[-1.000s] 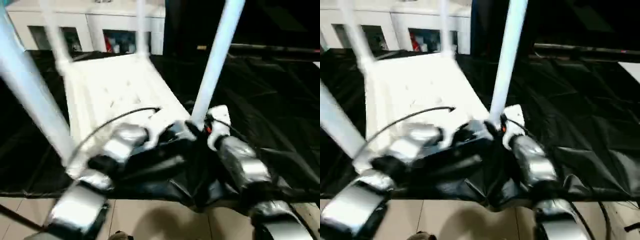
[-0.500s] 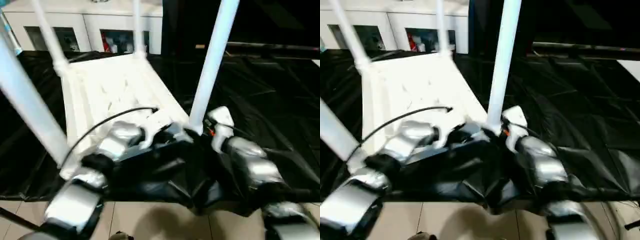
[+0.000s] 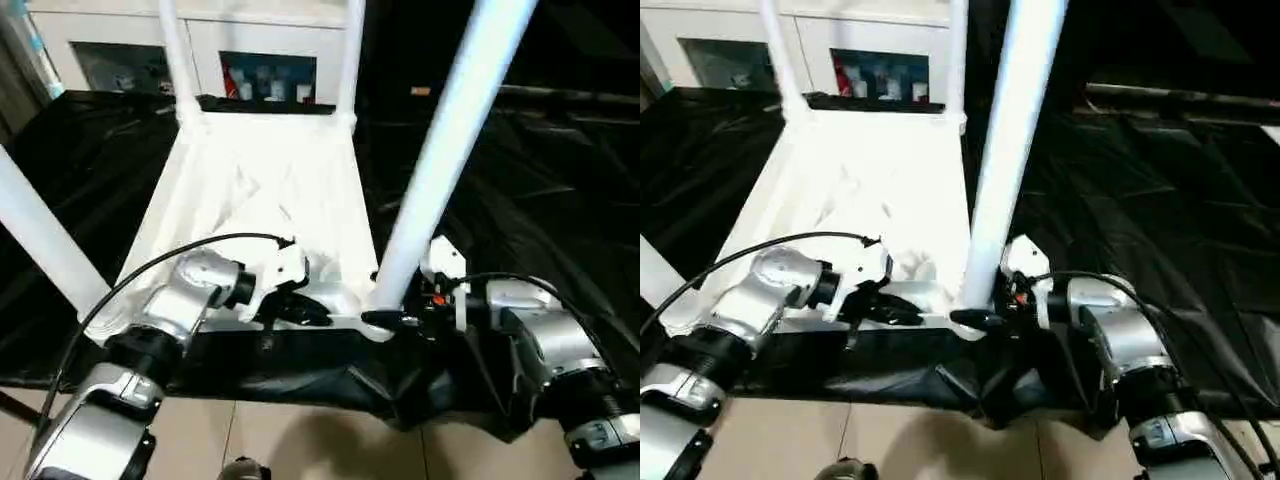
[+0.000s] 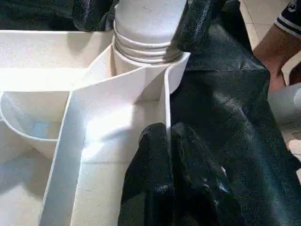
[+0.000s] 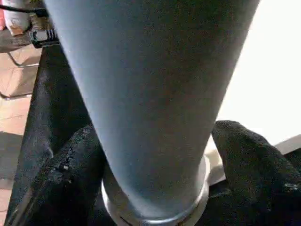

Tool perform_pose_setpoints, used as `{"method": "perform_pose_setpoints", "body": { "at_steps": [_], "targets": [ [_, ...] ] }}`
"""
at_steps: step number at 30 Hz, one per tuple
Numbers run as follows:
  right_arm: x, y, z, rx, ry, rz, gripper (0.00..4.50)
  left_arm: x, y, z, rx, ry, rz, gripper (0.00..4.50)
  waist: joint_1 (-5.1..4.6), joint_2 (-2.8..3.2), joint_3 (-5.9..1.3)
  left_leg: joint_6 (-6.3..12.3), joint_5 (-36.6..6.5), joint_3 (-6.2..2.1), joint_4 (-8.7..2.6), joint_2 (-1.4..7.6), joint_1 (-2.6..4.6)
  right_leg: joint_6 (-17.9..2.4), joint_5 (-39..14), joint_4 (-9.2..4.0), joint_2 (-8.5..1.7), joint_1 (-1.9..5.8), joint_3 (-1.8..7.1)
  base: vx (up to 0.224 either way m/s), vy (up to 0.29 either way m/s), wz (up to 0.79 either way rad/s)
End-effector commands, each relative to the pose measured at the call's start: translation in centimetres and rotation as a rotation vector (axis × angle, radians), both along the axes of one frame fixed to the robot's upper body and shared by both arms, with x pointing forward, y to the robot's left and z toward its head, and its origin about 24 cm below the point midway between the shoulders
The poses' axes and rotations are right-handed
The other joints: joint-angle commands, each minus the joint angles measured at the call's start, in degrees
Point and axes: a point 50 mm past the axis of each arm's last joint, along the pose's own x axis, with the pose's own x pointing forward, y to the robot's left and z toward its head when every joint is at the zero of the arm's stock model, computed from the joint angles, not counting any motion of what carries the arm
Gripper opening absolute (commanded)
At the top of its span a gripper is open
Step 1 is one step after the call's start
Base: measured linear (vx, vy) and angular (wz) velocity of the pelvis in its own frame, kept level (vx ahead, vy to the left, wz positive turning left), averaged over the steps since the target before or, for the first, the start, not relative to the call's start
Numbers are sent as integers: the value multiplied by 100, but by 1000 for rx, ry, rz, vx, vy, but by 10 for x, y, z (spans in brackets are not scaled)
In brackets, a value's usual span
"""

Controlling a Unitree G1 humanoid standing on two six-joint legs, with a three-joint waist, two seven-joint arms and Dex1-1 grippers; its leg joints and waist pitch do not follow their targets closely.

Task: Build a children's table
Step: Rotate leg to tighten

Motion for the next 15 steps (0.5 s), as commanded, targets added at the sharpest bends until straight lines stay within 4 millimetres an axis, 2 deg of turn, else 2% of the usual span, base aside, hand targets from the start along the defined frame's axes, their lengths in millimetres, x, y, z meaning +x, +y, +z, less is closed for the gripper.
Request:
{"method": "perform_pose_setpoints", "body": {
  "at_steps": [1,7,9,12,14,15],
  "targets": [
    [-1,-1,-1,-26,2,-2,333,1,-8,18,-76,-53,-47,0,-21,-45,-411,86,-1627,-71,-411,178,204,-1256,-1271,-404,-291,230,212,0,0,0],
    [-1,3,-1,5,9,2,281,3,-9,20,-84,-64,-29,0,-16,-50,-435,219,-1303,-57,-372,162,183,-1348,-829,-357,-276,248,206,0,0,0],
    [-2,4,-5,31,26,-49,272,9,-12,20,-87,-94,49,0,-18,-49,-434,233,-1291,-55,-369,162,179,-1372,-779,-350,-271,248,202,0,0,0],
    [2,2,-15,4,37,-159,268,19,-15,18,-76,-127,160,0,-30,-54,-424,177,-1393,-63,-378,155,188,-1326,-971,-377,-278,238,206,0,0,0],
    [10,0,-27,-37,28,-348,266,29,-19,16,-71,-151,263,0,-59,-58,-402,21,-1595,-66,-391,136,207,-1208,-1431,-435,-287,210,210,0,0,0],
    [12,0,-30,-42,34,-405,266,31,-21,16,-73,-161,287,0,-80,-75,-408,-49,-1639,-83,-399,126,198,-1147,-1615,-448,-306,231,203,0,0,0]
  ]
}}
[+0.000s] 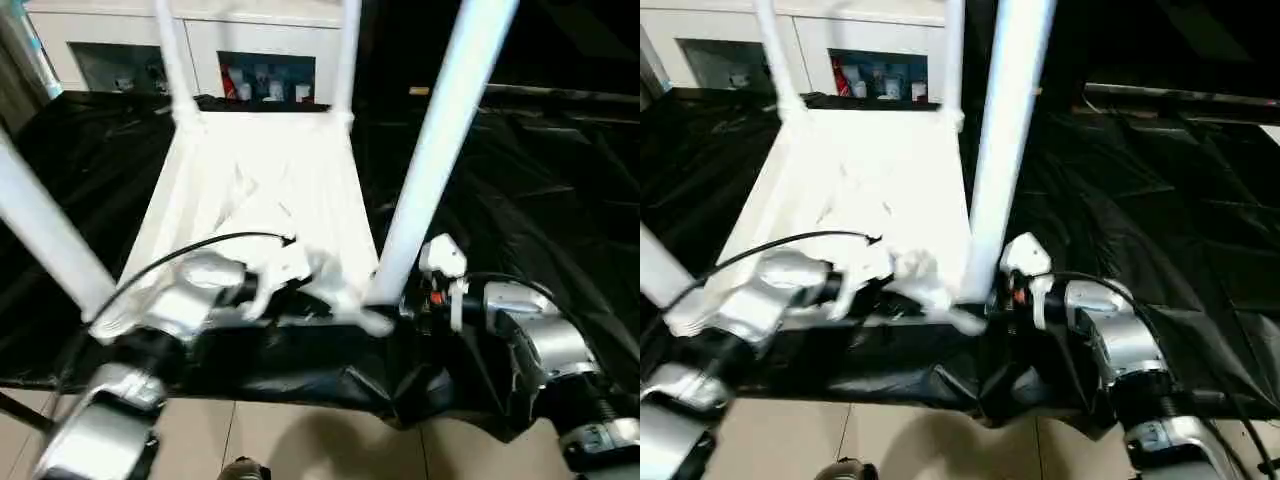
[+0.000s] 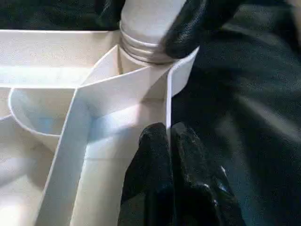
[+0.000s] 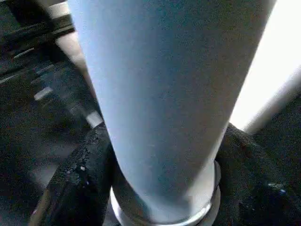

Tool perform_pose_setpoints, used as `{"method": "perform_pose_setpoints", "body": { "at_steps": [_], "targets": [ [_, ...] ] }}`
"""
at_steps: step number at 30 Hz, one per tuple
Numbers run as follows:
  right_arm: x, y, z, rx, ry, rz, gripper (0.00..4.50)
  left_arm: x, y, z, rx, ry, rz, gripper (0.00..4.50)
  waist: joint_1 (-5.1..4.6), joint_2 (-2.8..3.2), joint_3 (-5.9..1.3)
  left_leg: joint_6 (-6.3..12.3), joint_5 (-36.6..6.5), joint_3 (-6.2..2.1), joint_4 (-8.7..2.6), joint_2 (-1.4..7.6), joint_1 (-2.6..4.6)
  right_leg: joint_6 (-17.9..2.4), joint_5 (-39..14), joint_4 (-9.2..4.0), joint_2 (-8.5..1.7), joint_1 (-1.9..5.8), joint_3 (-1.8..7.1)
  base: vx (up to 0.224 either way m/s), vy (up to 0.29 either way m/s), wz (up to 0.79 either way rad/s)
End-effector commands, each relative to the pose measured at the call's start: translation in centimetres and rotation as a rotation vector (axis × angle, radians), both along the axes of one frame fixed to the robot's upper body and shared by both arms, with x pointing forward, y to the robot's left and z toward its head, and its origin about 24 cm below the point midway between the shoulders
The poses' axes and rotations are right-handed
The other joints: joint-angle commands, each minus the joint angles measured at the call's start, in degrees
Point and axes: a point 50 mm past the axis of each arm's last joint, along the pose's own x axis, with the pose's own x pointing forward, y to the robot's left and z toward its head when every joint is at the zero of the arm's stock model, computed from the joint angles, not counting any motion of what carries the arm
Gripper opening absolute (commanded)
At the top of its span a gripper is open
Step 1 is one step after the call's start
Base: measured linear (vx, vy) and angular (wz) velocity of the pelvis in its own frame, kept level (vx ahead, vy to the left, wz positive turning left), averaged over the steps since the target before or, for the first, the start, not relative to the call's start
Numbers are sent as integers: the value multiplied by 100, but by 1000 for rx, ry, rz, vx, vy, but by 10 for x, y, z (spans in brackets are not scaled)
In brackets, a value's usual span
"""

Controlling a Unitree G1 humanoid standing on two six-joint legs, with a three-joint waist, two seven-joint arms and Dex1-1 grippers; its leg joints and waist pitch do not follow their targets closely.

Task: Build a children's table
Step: Rotate leg to tighten

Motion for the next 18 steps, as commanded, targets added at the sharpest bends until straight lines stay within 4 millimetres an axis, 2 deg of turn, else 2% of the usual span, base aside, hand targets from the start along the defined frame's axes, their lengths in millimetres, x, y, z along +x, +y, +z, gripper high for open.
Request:
{"method": "perform_pose_setpoints", "body": {
  "at_steps": [1,2,3,5,7,9,10,11,13,16,18],
  "targets": [
    [0,-5,-23,-81,63,-163,266,16,-6,20,-68,-104,109,0,-20,-69,-407,-80,-1625,-83,-409,127,196,-1117,-1670,-467,-304,213,203,0,0,0],
    [4,-4,-29,-58,90,-318,266,20,-14,19,-75,-109,154,0,-54,-72,-394,-112,-1730,-94,-420,118,190,-1048,-1834,-487,-300,213,197,0,0,0],
    [7,-2,-36,-39,127,-469,266,23,-25,18,-86,-107,199,0,-101,-60,-372,-159,-1847,-91,-432,113,207,-1008,-2030,-517,-297,171,202,0,0,0],
    [7,6,-42,-24,160,-531,266,25,-35,17,-88,-117,234,0,-114,-64,-395,-207,-1882,-111,-437,106,205,-914,-2178,-536,-305,206,192,0,0,0],
    [7,15,-44,-23,171,-548,265,25,-43,16,-94,-108,244,0,-100,-63,-393,-151,-1881,-103,-434,113,222,-892,-2060,-551,-298,192,200,0,0,0],
    [8,25,-43,-11,166,-537,265,25,-50,15,-103,-105,245,0,-103,-58,-391,-97,-1884,-100,-442,109,208,-896,-1954,-548,-290,198,201,0,0,0],
    [9,31,-41,1,157,-520,265,24,-53,16,-110,-101,239,0,-101,-15,-392,-104,-1904,-106,-443,112,214,-910,-1915,-540,-290,200,203,0,0,0],
    [11,43,-36,25,134,-479,265,24,-59,16,-122,-100,229,0,-114,-46,-390,-98,-1908,-96,-441,100,203,-917,-1865,-547,-283,207,205,0,0,0],
    [12,47,-34,32,120,-463,321,25,-60,17,-123,-106,231,0,-110,-45,-391,-88,-1920,-98,-441,99,209,-914,-1881,-553,-287,209,203,0,0,0],
    [13,45,-12,70,-10,-259,341,23,-52,21,-129,-107,139,0,-90,-59,-397,-33,-1950,-101,-439,106,206,-910,-1866,-556,-299,232,203,0,0,0],
    [13,42,-9,72,-24,-230,365,22,-50,22,-131,-106,113,0,-68,-65,-394,61,-1861,-92,-434,112,197,-943,-1726,-544,-296,241,208,0,0,0]
  ]
}}
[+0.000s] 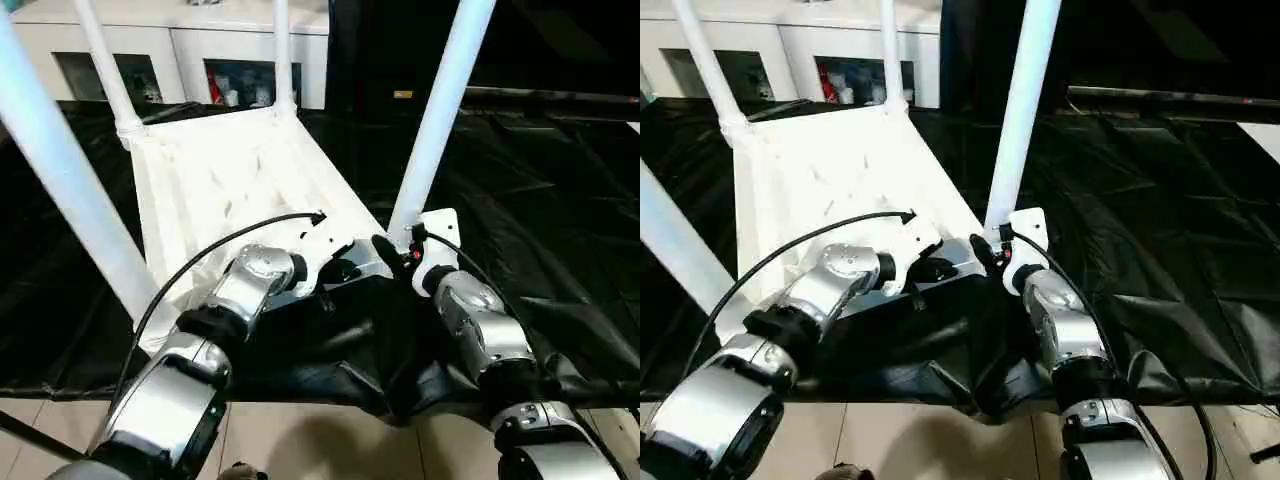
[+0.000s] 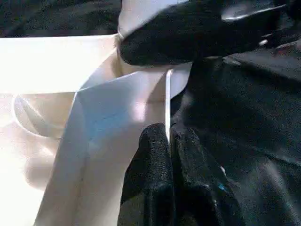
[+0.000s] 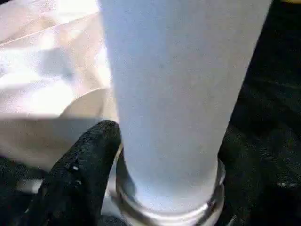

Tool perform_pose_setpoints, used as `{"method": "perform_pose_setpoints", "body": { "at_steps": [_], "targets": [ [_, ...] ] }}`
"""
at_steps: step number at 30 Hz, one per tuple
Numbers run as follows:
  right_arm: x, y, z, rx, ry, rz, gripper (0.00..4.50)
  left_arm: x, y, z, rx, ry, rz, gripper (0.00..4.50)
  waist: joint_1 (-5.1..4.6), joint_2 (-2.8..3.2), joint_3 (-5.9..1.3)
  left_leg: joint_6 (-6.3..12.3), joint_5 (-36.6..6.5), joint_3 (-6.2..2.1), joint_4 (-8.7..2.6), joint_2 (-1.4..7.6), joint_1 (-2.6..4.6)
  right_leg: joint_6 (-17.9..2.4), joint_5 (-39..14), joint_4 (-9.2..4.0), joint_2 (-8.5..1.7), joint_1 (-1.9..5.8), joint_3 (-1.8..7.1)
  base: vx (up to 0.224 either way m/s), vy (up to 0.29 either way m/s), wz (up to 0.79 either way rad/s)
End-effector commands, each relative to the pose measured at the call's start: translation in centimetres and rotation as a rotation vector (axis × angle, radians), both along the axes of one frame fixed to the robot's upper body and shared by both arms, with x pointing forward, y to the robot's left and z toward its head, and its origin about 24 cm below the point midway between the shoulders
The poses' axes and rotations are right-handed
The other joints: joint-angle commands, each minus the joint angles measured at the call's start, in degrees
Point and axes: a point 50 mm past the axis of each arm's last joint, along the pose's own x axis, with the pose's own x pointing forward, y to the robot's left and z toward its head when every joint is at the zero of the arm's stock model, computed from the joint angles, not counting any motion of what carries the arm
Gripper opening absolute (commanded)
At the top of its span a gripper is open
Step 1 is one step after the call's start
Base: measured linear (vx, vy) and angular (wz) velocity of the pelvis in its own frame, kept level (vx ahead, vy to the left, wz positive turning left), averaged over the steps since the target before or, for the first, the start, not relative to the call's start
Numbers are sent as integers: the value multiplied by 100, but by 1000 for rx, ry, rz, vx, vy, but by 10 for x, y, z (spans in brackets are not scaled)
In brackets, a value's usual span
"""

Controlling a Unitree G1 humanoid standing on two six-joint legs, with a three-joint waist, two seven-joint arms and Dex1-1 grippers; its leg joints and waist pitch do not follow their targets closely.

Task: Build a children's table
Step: Rotate leg to tighten

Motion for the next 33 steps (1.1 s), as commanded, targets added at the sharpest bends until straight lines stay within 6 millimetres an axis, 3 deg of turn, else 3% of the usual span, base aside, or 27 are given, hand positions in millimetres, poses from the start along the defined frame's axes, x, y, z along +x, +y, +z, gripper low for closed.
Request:
{"method": "perform_pose_setpoints", "body": {
  "at_steps": [1,4,6,7,8,11,15,18,20,28,33],
  "targets": [
    [-7,26,0,23,1,178,372,2,-17,25,-107,-98,-86,0,-5,-68,-391,88,-1791,-90,-411,118,137,-1023,-1619,-514,-297,210,203,0,0,0],
    [-16,8,10,-14,7,436,372,-7,-1,25,-98,-67,-218,0,13,-85,-410,224,-1574,-92,-390,137,104,-1142,-1300,-458,-298,266,190,0,0,0],
    [-18,4,12,-22,14,483,372,-10,3,25,-91,-64,-253,0,31,-92,-402,309,-1503,-66,-377,156,127,-1222,-1141,-446,-282,232,198,0,0,0],
    [-20,0,14,-27,20,522,372,-13,7,25,-91,-56,-290,0,35,-83,-415,331,-1373,-65,-369,153,99,-1287,-984,-407,-282,250,194,0,0,0],
    [-22,-4,16,-26,31,564,372,-17,11,25,-93,-41,-326,0,63,-89,-434,349,-1257,-62,-354,165,121,-1372,-783,-377,-276,263,187,0,0,0],
    [-28,-15,19,-54,57,667,372,-26,24,25,-88,8,-412,0,98,-71,-442,480,-1060,-42,-328,180,113,-1557,-393,-318,-271,241,181,0,0,0],
    [-31,-20,19,-79,78,717,372,-33,35,25,-69,43,-464,0,154,-54,-432,438,-1125,-30,-333,192,135,-1567,-528,-315,-273,201,186,0,0,0],
    [-32,-21,18,-90,90,736,372,-34,44,27,-53,47,-467,0,141,-61,-398,187,-1547,-48,-382,193,146,-1399,-1187,-381,-285,182,193,0,0,0],
    [-32,-20,17,-91,94,740,372,-33,45,28,-48,46,-467,0,130,-78,-398,102,-1638,-58,-392,190,150,-1328,-1327,-390,-292,183,197,0,0,0],
    [-33,-18,17,-72,97,751,292,-34,45,31,-52,37,-462,0,134,-72,-422,199,-1286,-52,-356,176,121,-1376,-890,-340,-287,203,199,0,0,0],
    [-34,-17,14,-59,92,713,275,-32,41,30,-69,19,-430,0,131,-71,-420,230,-1265,-43,-348,173,122,-1415,-835,-342,-279,204,196,0,0,0]
  ]
}}
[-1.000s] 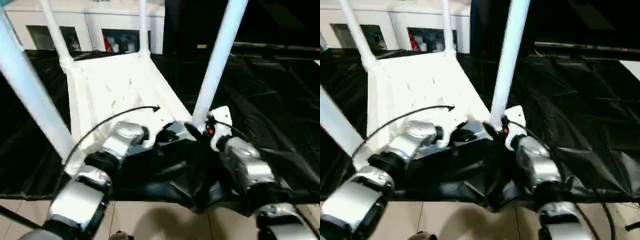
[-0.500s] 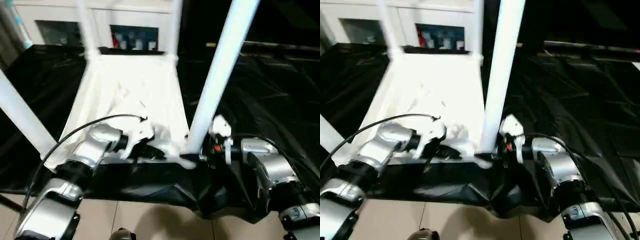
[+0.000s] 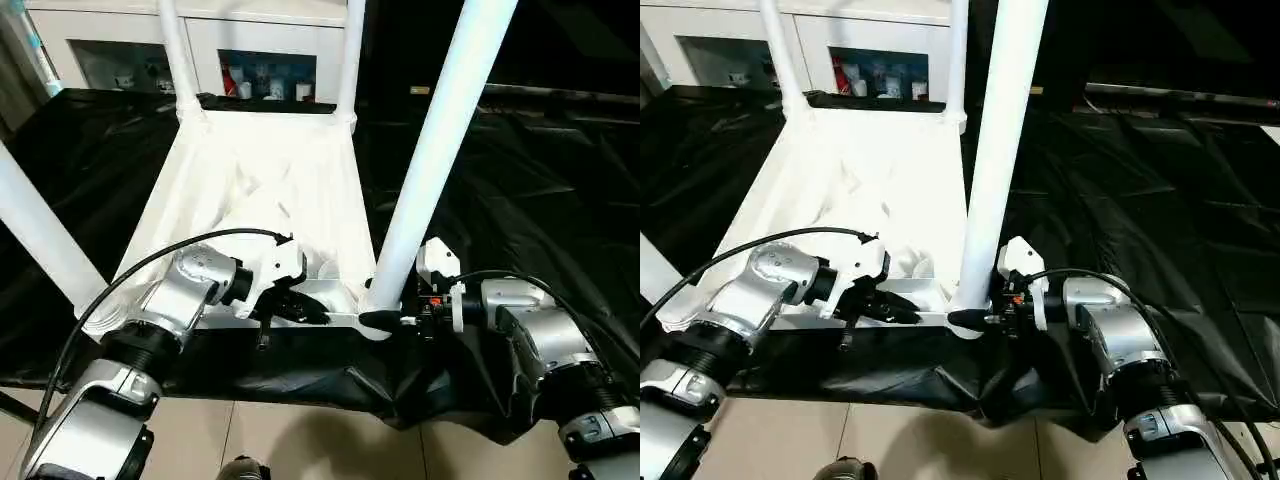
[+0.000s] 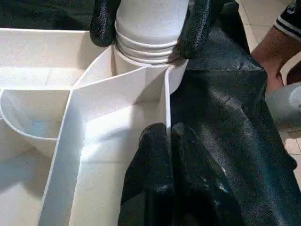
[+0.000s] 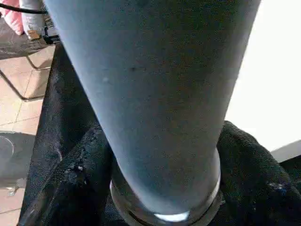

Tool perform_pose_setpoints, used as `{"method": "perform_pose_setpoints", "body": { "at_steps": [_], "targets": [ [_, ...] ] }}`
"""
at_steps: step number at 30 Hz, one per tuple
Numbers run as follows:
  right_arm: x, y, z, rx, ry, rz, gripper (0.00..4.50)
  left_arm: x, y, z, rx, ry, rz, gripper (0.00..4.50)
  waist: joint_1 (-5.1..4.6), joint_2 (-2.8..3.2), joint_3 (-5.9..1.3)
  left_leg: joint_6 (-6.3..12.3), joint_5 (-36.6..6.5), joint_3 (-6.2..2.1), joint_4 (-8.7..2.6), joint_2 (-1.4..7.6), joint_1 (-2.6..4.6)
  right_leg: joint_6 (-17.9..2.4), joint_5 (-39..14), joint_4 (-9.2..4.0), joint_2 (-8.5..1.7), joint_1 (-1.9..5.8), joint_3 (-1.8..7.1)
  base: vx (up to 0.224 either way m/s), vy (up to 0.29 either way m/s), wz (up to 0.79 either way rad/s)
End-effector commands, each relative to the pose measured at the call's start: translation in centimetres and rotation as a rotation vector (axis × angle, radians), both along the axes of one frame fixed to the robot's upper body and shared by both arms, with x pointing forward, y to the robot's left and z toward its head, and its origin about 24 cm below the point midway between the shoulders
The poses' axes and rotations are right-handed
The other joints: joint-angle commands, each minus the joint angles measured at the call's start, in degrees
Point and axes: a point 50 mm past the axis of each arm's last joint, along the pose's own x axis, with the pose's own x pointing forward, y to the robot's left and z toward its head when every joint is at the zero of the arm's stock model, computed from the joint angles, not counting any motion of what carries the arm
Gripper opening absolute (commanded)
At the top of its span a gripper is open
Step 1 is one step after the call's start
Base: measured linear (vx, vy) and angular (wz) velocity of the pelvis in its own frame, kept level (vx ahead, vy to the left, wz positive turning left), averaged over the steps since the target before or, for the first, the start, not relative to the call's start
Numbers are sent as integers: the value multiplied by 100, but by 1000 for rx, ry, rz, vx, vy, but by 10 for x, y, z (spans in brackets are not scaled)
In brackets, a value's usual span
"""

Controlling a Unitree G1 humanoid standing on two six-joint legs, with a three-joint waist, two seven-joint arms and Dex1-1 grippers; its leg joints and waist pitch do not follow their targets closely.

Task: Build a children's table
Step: Rotate leg to tighten

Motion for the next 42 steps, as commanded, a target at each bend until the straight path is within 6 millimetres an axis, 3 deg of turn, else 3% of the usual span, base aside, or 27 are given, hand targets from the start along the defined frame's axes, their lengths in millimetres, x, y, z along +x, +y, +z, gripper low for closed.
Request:
{"method": "perform_pose_setpoints", "body": {
  "at_steps": [1,6,7,9,11,12,16,17,18,20,23,27,28,29,30,32,35,36,39,42],
  "targets": [
    [1,-2,-5,-2,-8,-88,273,6,-14,18,-102,-74,-7,0,-18,-48,-433,197,-1319,-54,-378,161,187,-1378,-930,-365,-282,248,203,0,0,0],
    [9,-1,-18,-35,-28,-292,272,16,-23,13,-105,-121,130,0,-73,-58,-428,4,-1530,-79,-403,149,204,-1231,-1315,-412,-297,239,209,0,0,0],
    [16,1,-29,-37,-13,-512,272,23,-38,8,-111,-131,222,0,-113,-68,-420,1,-1586,-66,-397,134,198,-1212,-1376,-425,-288,215,220,0,0,0],
    [19,3,-34,-39,1,-616,272,26,-46,7,-116,-139,264,0,-154,-70,-415,-118,-1638,-83,-412,120,211,-1136,-1605,-458,-297,219,211,0,0,0],
    [23,8,-40,-20,32,-770,272,31,-64,6,-121,-156,339,0,-168,-74,-405,-92,-1660,-83,-411,117,214,-1075,-1677,-483,-294,212,215,0,0,0],
    [25,12,-42,-9,48,-826,272,33,-71,5,-119,-164,366,0,-172,-37,-403,-86,-1754,-86,-411,112,230,-1050,-1801,-498,-299,207,218,0,0,0],
    [29,27,-45,-9,65,-896,272,35,-85,5,-121,-176,418,0,-173,-55,-421,-79,-1688,-93,-417,108,219,-1001,-1715,-505,-291,226,212,0,0,0],
    [30,33,-44,-17,49,-876,272,35,-87,5,-125,-177,421,0,-176,-59,-423,-60,-1645,-90,-417,103,207,-1000,-1642,-500,-284,233,211,0,0,0],
    [30,34,-44,-19,45,-872,272,35,-87,5,-126,-178,421,0,-178,-13,-426,-39,-1612,-85,-413,105,212,-1018,-1443,-500,-272,228,216,0,0,0],
    [32,48,-34,-2,-55,-790,272,37,-87,7,-141,-185,412,0,-166,-47,-442,57,-1492,-75,-397,95,196,-1091,-1160,-469,-276,248,213,0,0,0],
    [33,49,-28,46,-70,-768,340,36,-84,8,-147,-186,393,0,-161,-42,-433,123,-1489,-73,-396,91,194,-1094,-1266,-482,-288,263,212,0,0,0],
    [35,41,-14,68,-138,-662,377,33,-75,9,-158,-181,311,0,-157,-33,-434,189,-1452,-79,-399,99,177,-1111,-1218,-472,-277,279,204,0,0,0],
    [34,39,-12,77,-138,-602,377,32,-72,8,-160,-168,293,0,-158,-32,-439,196,-1453,-76,-396,102,183,-1127,-1186,-467,-277,277,207,0,0,0],
    [26,34,-5,83,-156,-432,377,28,-62,7,-144,-163,225,0,-162,-70,-439,225,-1452,-70,-393,104,182,-1145,-1157,-464,-276,282,206,0,0,0],
    [22,32,-3,93,-144,-365,377,26,-59,7,-139,-158,198,0,-112,-59,-434,364,-1404,-72,-384,124,174,-1160,-1020,-453,-278,312,205,0,0,0],
    [18,29,-2,99,-123,-309,377,24,-56,7,-137,-150,175,0,-112,-39,-440,401,-1316,-60,-378,136,179,-1263,-857,-419,-270,278,207,0,0,0],
    [10,21,-2,65,-105,-202,377,19,-48,7,-132,-117,116,0,-51,-34,-444,399,-1280,-60,-374,160,191,-1364,-798,-395,-273,296,195,0,0,0],
    [0,6,-3,-15,-102,-66,377,10,-35,8,-111,-61,12,0,-29,-29,-448,390,-1275,-60,-373,170,195,-1399,-738,-377,-276,287,196,0,0,0],
    [-4,-2,-3,-58,-105,-12,377,5,-25,8,-95,-30,-41,0,-10,-41,-440,414,-1310,-42,-370,180,203,-1429,-771,-380,-276,255,203,0,0,0],
    [-5,-8,-2,-76,-117,14,377,0,-15,10,-77,-11,-82,0,0,-28,-420,277,-1496,-46,-393,184,210,-1413,-1077,-400,-280,227,206,0,0,0]
  ]
}}
